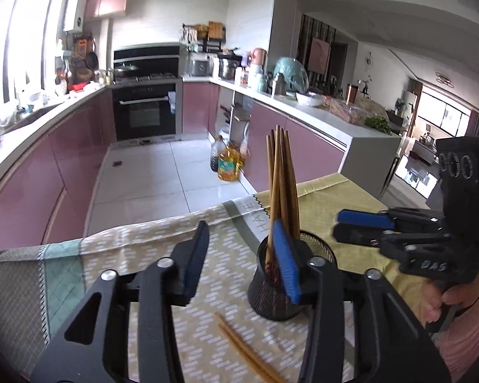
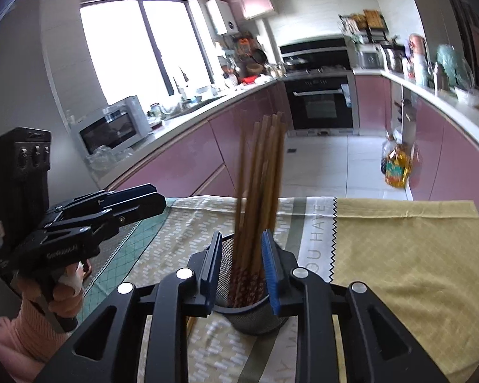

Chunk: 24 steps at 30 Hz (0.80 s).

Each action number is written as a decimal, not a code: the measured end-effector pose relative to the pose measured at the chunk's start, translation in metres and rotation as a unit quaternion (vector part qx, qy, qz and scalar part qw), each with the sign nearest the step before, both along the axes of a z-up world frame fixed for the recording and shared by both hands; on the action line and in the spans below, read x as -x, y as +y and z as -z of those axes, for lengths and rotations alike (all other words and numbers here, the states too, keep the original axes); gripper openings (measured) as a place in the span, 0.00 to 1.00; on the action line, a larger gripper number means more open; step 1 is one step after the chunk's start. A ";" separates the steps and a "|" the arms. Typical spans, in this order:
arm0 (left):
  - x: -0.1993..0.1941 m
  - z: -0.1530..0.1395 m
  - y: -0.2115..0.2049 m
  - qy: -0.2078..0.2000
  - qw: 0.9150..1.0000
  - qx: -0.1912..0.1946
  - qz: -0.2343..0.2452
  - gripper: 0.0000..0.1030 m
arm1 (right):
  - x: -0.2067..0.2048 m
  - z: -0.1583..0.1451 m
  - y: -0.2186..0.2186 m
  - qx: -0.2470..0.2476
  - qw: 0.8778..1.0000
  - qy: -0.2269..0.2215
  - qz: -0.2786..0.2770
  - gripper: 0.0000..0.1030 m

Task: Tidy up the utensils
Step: 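Lower the chopsticks into the mesh cup and open both grippers, then move both open grippers back toward the last loose chopsticks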

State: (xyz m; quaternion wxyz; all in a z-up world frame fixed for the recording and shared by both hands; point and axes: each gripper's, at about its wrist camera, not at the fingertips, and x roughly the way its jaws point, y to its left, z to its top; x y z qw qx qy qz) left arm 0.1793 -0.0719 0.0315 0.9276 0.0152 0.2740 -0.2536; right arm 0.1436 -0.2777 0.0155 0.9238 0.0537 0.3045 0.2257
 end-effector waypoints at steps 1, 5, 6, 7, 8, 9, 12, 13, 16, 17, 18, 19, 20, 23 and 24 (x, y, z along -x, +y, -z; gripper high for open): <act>0.006 0.001 0.004 -0.004 1.000 0.000 -0.002 0.48 | 0.010 -0.001 0.003 0.002 1.000 -0.006 -0.012 0.24; 0.032 0.013 0.026 -0.007 1.000 -0.003 -0.020 0.59 | 0.034 0.005 0.019 0.019 0.999 -0.006 -0.048 0.27; 0.036 0.017 0.030 -0.005 1.000 -0.004 -0.022 0.63 | 0.037 0.009 0.023 0.022 0.998 -0.001 -0.056 0.27; 0.041 0.022 0.034 -0.001 1.000 -0.007 -0.027 0.65 | 0.040 0.016 0.029 0.026 0.998 0.008 -0.065 0.27; 0.045 0.027 0.038 0.003 0.999 -0.009 -0.033 0.65 | 0.042 0.021 0.034 0.029 0.997 0.015 -0.069 0.27; 0.049 0.032 0.042 0.009 0.999 -0.011 -0.036 0.67 | 0.042 0.028 0.039 0.031 0.996 0.024 -0.074 0.27; 0.060 0.049 0.051 0.029 0.998 -0.016 -0.049 0.72 | 0.043 0.049 0.051 0.030 0.994 0.055 -0.085 0.27; 0.062 0.054 0.052 0.035 0.998 -0.015 -0.050 0.72 | 0.043 0.053 0.054 0.029 0.994 0.061 -0.087 0.27; 0.067 0.067 0.059 0.055 0.997 -0.009 -0.059 0.73 | 0.044 0.071 0.064 0.033 0.992 0.084 -0.088 0.27; 0.070 0.073 0.059 0.059 0.996 -0.012 -0.063 0.73 | 0.043 0.078 0.069 0.039 0.991 0.092 -0.087 0.27; 0.072 0.078 0.060 0.063 0.996 -0.015 -0.068 0.73 | 0.044 0.082 0.072 0.042 0.990 0.098 -0.087 0.27; 0.071 0.082 0.060 0.067 0.995 -0.017 -0.070 0.73 | 0.045 0.088 0.076 0.045 0.990 0.106 -0.087 0.27; 0.072 0.087 0.060 0.073 0.995 -0.018 -0.070 0.73 | 0.044 0.091 0.078 0.048 0.989 0.112 -0.087 0.27; 0.074 0.094 0.061 0.086 0.994 -0.019 -0.068 0.73 | 0.046 0.103 0.084 0.057 0.986 0.127 -0.088 0.27; 0.075 0.097 0.061 0.088 0.994 -0.021 -0.068 0.73 | 0.047 0.105 0.085 0.059 0.986 0.130 -0.087 0.27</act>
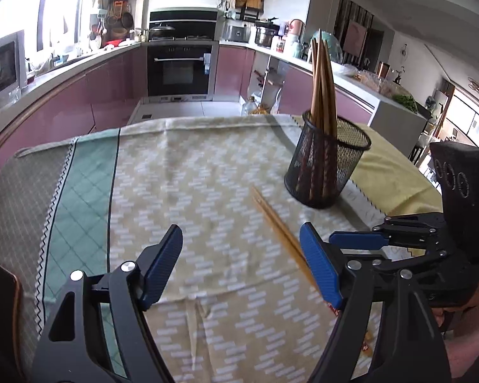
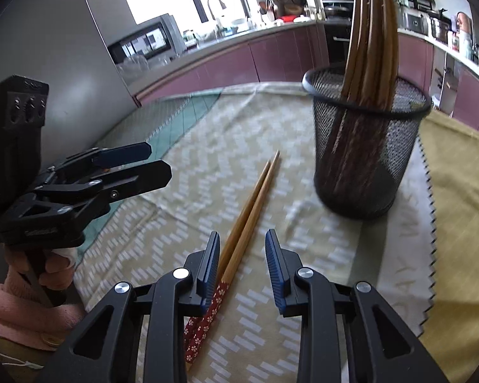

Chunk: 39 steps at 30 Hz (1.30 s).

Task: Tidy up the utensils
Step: 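Move both open grippers back toward the last loose chopsticks, then grasp a chopstick with the right gripper while the left gripper grasps the other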

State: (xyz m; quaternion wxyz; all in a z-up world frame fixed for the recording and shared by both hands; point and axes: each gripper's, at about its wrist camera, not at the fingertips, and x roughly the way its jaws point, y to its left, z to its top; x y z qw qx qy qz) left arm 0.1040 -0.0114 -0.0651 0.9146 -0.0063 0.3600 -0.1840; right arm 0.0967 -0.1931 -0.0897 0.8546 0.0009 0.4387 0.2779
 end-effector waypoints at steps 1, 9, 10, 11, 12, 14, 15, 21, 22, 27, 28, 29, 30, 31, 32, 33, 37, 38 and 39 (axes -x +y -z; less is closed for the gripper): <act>0.001 0.001 0.000 0.001 1.000 -0.001 0.000 0.73 | 0.001 0.002 0.001 0.003 1.000 0.002 0.001 0.27; 0.000 0.013 -0.005 0.021 1.000 -0.003 0.005 0.72 | 0.003 0.007 0.004 0.031 0.999 0.003 0.013 0.26; -0.001 0.014 -0.006 0.022 1.000 -0.002 0.006 0.72 | 0.003 0.008 0.003 0.032 0.999 0.003 0.014 0.25; -0.001 0.014 -0.006 0.023 1.000 -0.003 0.007 0.72 | 0.002 0.008 0.004 0.037 0.999 0.004 0.014 0.25; -0.001 0.015 -0.006 0.024 1.000 -0.004 0.007 0.72 | 0.003 0.008 0.005 0.040 0.999 0.004 0.015 0.25; -0.001 0.016 -0.007 0.026 1.000 -0.005 0.010 0.72 | 0.001 0.007 0.005 0.044 0.999 0.004 0.016 0.23; -0.001 0.016 -0.008 0.026 1.000 -0.007 0.012 0.72 | 0.001 0.007 0.004 0.046 0.999 0.004 0.018 0.22; -0.002 0.023 -0.019 0.037 0.999 -0.016 0.032 0.70 | -0.006 0.008 0.003 0.052 0.998 0.011 0.026 0.13; -0.003 0.024 -0.020 0.039 0.998 -0.018 0.035 0.68 | -0.007 0.008 0.003 0.051 0.998 0.013 0.027 0.13; -0.006 0.031 -0.033 0.050 0.997 -0.032 0.053 0.65 | -0.016 0.008 0.006 0.062 0.998 0.011 0.026 0.12; -0.006 0.032 -0.034 0.052 0.997 -0.031 0.056 0.65 | -0.018 0.008 0.006 0.063 0.998 0.011 0.026 0.11; -0.007 0.033 -0.036 0.054 0.996 -0.031 0.060 0.65 | -0.019 0.008 0.006 0.064 0.998 0.012 0.026 0.09; -0.007 0.033 -0.038 0.056 0.996 -0.031 0.062 0.64 | -0.020 0.008 0.005 0.063 0.998 0.013 0.026 0.09; -0.008 0.035 -0.038 0.058 0.996 -0.031 0.064 0.62 | -0.020 0.008 0.004 0.061 0.998 0.015 0.028 0.07; -0.009 0.037 -0.039 0.063 0.995 -0.030 0.066 0.60 | -0.020 0.008 0.002 0.060 0.998 0.016 0.029 0.06; -0.011 0.038 -0.040 0.069 0.995 -0.029 0.067 0.56 | -0.020 0.008 0.000 0.059 0.998 0.016 0.030 0.06; -0.016 0.043 -0.049 0.077 0.994 -0.035 0.072 0.56 | -0.017 0.007 -0.009 0.056 0.998 0.018 0.037 0.06; -0.017 0.044 -0.052 0.078 0.993 -0.038 0.075 0.56 | -0.016 0.007 -0.012 0.055 0.998 0.019 0.039 0.06; -0.018 0.045 -0.054 0.078 0.993 -0.040 0.076 0.54 | -0.016 0.007 -0.014 0.054 0.997 0.020 0.040 0.06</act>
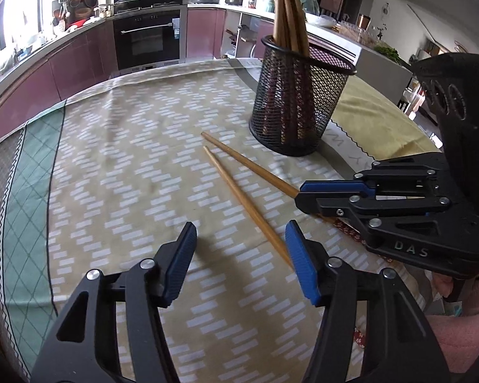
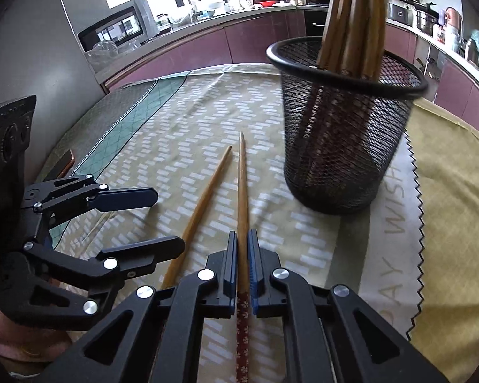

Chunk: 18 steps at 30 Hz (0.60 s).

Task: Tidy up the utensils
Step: 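Grasp a chopstick with the right gripper while the left gripper grasps the other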

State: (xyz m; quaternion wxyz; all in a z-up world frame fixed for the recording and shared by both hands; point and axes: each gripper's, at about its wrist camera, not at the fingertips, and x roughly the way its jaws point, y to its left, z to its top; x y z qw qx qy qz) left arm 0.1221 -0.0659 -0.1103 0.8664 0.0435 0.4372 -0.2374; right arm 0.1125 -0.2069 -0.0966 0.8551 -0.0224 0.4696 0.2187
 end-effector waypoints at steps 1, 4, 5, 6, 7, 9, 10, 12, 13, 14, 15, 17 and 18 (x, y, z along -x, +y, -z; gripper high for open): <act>-0.001 0.001 -0.002 0.000 1.000 -0.004 0.000 0.52 | 0.001 0.000 -0.001 0.001 1.000 0.000 0.001 0.06; -0.008 0.001 -0.008 -0.003 1.000 -0.021 -0.002 0.45 | 0.002 0.000 -0.004 0.003 1.000 0.000 0.000 0.06; -0.010 0.001 -0.009 -0.004 1.000 -0.026 -0.001 0.42 | 0.002 0.000 -0.003 0.006 1.000 -0.001 -0.001 0.06; -0.011 0.001 -0.009 -0.005 1.000 -0.030 -0.002 0.37 | 0.002 0.000 -0.002 0.011 1.000 -0.002 -0.003 0.06; -0.013 0.001 -0.010 -0.006 0.999 -0.037 -0.002 0.31 | 0.002 0.000 -0.001 0.014 1.000 -0.004 -0.004 0.06; -0.016 0.000 -0.010 -0.005 0.999 -0.042 -0.004 0.26 | 0.001 0.000 0.002 0.021 1.000 -0.008 -0.006 0.07; -0.017 0.000 -0.009 -0.005 0.999 -0.041 -0.005 0.23 | 0.000 0.000 0.003 0.024 1.000 -0.010 -0.007 0.07; -0.019 0.000 -0.007 -0.005 0.999 -0.043 -0.010 0.17 | -0.001 0.000 0.007 0.028 0.999 -0.014 -0.008 0.07; -0.018 0.000 -0.006 -0.005 0.999 -0.042 -0.012 0.14 | -0.001 0.000 0.007 0.029 0.999 -0.015 -0.008 0.07; -0.018 0.000 -0.005 -0.005 0.999 -0.040 -0.014 0.13 | -0.002 0.000 0.007 0.029 0.999 -0.016 -0.008 0.07; -0.019 0.001 -0.004 -0.004 0.999 -0.038 -0.015 0.10 | -0.002 0.000 0.007 0.028 0.999 -0.017 -0.008 0.07; -0.018 0.001 -0.002 -0.003 0.999 -0.035 -0.016 0.07 | -0.003 0.000 0.005 0.023 1.000 -0.016 -0.007 0.07; -0.018 0.001 -0.003 -0.004 0.999 -0.036 -0.017 0.07 | -0.004 0.000 0.005 0.021 1.000 -0.015 -0.006 0.06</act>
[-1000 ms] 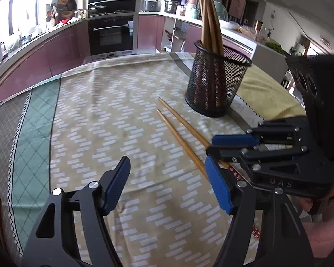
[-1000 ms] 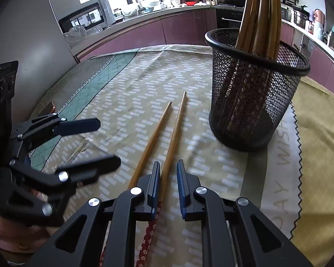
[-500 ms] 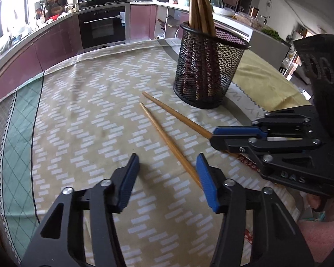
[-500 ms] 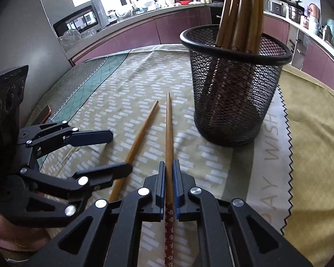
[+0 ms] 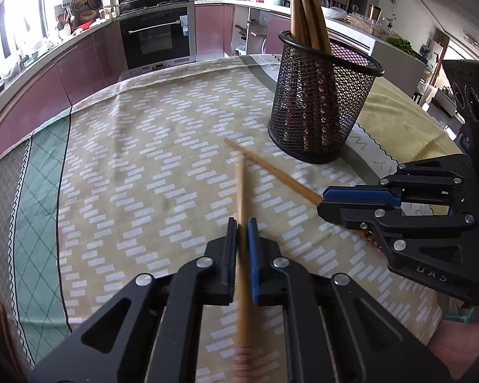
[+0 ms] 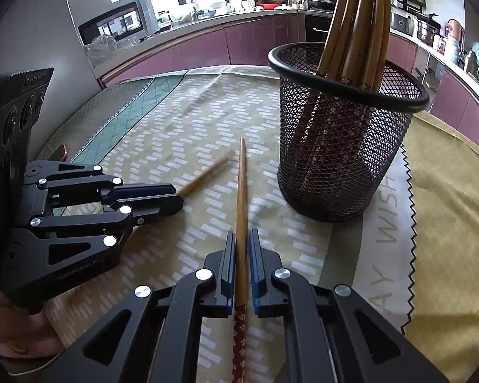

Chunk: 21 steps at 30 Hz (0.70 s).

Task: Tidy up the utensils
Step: 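Grasp a chopstick with the right gripper while the left gripper grasps the other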

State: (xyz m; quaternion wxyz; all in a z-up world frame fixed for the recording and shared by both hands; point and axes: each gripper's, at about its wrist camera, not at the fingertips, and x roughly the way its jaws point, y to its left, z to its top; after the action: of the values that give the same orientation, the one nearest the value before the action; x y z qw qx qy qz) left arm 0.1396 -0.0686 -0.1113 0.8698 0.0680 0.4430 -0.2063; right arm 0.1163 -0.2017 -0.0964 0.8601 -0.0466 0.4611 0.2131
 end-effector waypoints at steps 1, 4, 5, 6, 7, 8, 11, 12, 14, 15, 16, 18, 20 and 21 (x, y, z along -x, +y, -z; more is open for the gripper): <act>0.002 0.000 0.000 0.000 1.000 0.000 -0.001 0.07 | -0.001 0.000 -0.001 -0.004 1.000 0.001 0.002 0.06; 0.003 -0.001 0.000 -0.001 1.000 -0.001 -0.002 0.07 | -0.001 -0.001 -0.005 -0.013 1.000 0.004 0.006 0.05; 0.004 -0.001 0.000 -0.001 1.000 -0.001 -0.002 0.07 | -0.001 -0.001 -0.007 -0.017 1.000 0.004 0.008 0.05; 0.005 -0.002 0.001 -0.003 1.000 0.000 -0.002 0.07 | -0.001 -0.002 -0.009 -0.021 1.000 0.005 0.010 0.05; 0.005 -0.002 0.001 -0.003 1.000 0.002 -0.002 0.07 | 0.000 -0.002 -0.011 -0.025 1.000 0.005 0.010 0.05; 0.006 -0.003 0.003 -0.003 1.000 0.004 -0.002 0.07 | 0.001 -0.002 -0.014 -0.033 0.999 0.007 0.010 0.05; 0.010 -0.008 0.006 -0.006 1.000 0.012 -0.004 0.07 | 0.002 -0.006 -0.019 -0.059 0.998 0.009 0.008 0.05; 0.011 -0.011 0.008 -0.007 1.000 0.016 -0.004 0.07 | 0.003 -0.007 -0.021 -0.066 0.998 0.008 0.007 0.05; 0.013 -0.015 0.011 -0.011 1.000 0.022 -0.006 0.07 | 0.005 -0.010 -0.023 -0.079 0.997 0.007 0.004 0.05; 0.014 -0.018 0.013 -0.012 1.000 0.026 -0.006 0.07 | 0.006 -0.011 -0.024 -0.086 0.996 0.007 0.002 0.05; 0.015 -0.020 0.013 -0.014 0.999 0.028 -0.007 0.07 | 0.007 -0.012 -0.025 -0.093 0.996 0.008 0.000 0.05; 0.017 -0.024 0.015 -0.017 0.999 0.033 -0.008 0.07 | 0.010 -0.015 -0.027 -0.109 0.994 0.006 -0.005 0.05; 0.019 -0.028 0.018 -0.019 0.999 0.041 -0.009 0.07 | 0.013 -0.018 -0.028 -0.117 0.993 0.002 -0.010 0.06; 0.019 -0.030 0.019 -0.020 0.999 0.044 -0.009 0.07 | 0.014 -0.019 -0.028 -0.121 0.993 0.001 -0.012 0.05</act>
State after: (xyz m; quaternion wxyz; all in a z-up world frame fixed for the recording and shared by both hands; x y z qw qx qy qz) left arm 0.1202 -0.0493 -0.0814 0.8823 0.0300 0.4168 -0.2167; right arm 0.1019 -0.2295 -0.0771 0.8565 0.0523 0.4319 0.2775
